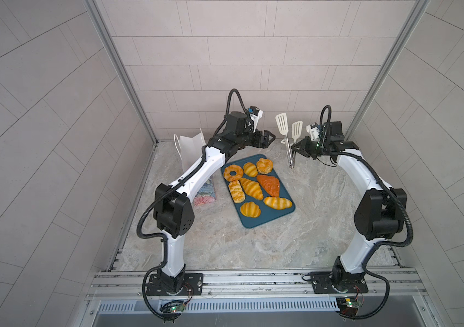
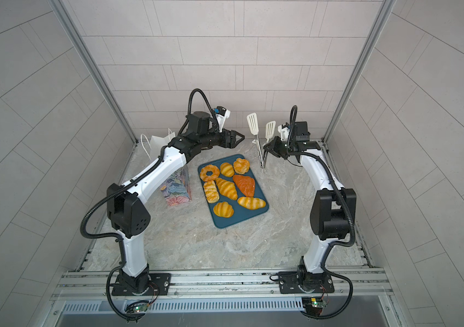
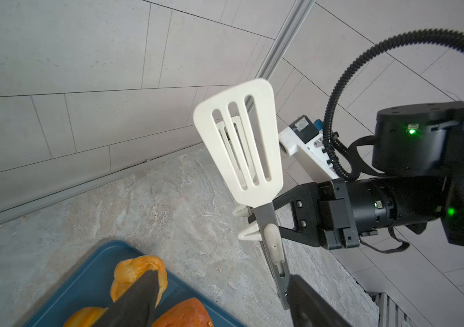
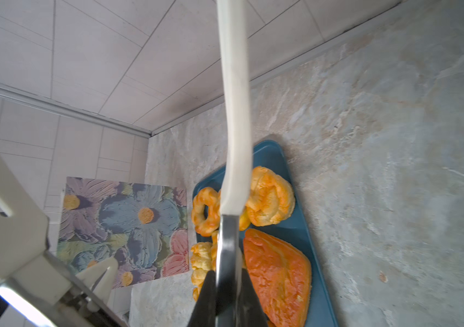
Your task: Place the fake bread into the paper bag
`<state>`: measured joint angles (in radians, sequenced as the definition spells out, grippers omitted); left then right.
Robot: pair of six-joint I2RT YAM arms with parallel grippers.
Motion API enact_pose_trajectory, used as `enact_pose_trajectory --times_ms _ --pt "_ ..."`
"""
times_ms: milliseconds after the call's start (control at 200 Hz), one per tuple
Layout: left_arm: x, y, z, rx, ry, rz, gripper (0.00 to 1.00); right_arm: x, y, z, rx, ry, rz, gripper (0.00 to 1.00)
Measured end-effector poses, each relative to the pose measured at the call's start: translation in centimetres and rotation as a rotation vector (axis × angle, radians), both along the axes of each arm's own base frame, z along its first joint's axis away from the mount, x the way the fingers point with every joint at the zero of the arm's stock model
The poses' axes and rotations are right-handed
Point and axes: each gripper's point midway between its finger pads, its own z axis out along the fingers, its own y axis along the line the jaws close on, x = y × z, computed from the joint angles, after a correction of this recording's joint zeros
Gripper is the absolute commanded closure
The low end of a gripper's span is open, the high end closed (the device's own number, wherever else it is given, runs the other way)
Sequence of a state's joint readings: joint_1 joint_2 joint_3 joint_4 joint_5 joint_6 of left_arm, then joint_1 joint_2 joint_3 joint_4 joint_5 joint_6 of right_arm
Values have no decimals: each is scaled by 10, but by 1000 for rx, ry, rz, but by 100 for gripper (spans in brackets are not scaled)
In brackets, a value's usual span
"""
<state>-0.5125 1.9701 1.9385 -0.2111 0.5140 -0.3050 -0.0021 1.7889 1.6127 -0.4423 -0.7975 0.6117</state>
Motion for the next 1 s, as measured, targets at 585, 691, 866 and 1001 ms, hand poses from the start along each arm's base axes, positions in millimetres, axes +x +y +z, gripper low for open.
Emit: enact_pose_trajectory --times_ms 585,691,866,1001 --pt "9 -34 31 -248 25 -129 33 -5 28 30 138 -12 101 100" --pt "10 -38 25 -263 47 -142 34 -6 31 32 156 -7 108 100" --pt "8 -40 27 -283 59 -164 35 -7 37 34 166 -9 120 100" --pt "6 -41 35 -296 43 -183 37 -8 41 36 169 -10 128 100"
